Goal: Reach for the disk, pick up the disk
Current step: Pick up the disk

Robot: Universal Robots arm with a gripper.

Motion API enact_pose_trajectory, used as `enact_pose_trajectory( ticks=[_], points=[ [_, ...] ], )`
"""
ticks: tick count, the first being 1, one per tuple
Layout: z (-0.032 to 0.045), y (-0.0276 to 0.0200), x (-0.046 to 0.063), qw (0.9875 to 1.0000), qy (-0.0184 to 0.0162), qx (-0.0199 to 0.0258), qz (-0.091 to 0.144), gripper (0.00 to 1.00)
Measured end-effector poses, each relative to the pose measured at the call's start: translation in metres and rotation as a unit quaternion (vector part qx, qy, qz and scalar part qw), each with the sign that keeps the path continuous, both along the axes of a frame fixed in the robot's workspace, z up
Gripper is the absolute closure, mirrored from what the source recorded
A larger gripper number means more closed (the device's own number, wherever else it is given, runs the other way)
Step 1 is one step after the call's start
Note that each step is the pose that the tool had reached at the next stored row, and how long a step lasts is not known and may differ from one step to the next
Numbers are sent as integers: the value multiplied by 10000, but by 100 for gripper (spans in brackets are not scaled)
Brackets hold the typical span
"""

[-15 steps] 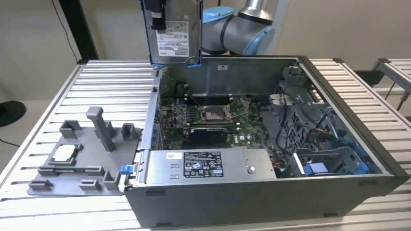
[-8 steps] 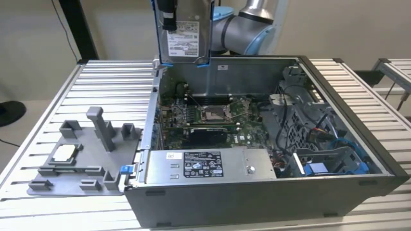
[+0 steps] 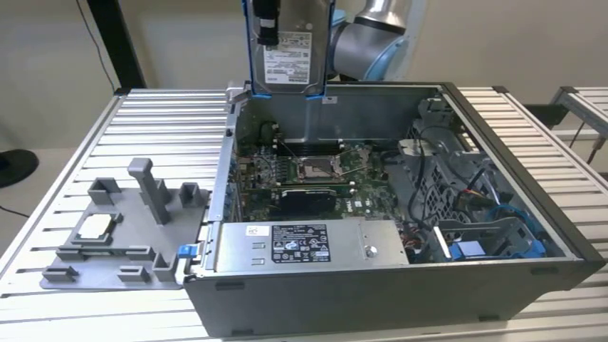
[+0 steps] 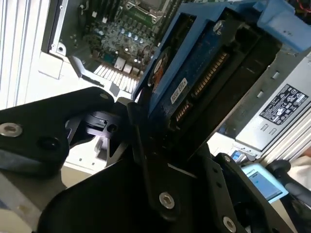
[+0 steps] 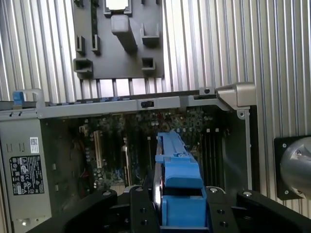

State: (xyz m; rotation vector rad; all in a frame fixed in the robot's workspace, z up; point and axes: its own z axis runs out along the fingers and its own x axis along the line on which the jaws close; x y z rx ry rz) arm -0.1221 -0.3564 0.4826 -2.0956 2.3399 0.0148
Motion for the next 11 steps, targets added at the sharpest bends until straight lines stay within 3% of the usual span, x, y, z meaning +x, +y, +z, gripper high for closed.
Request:
enact_pose_trajectory(
  ticks=[11],
  points=[
    [-8, 0, 297, 10000, 0, 0, 2, 100]
  ],
)
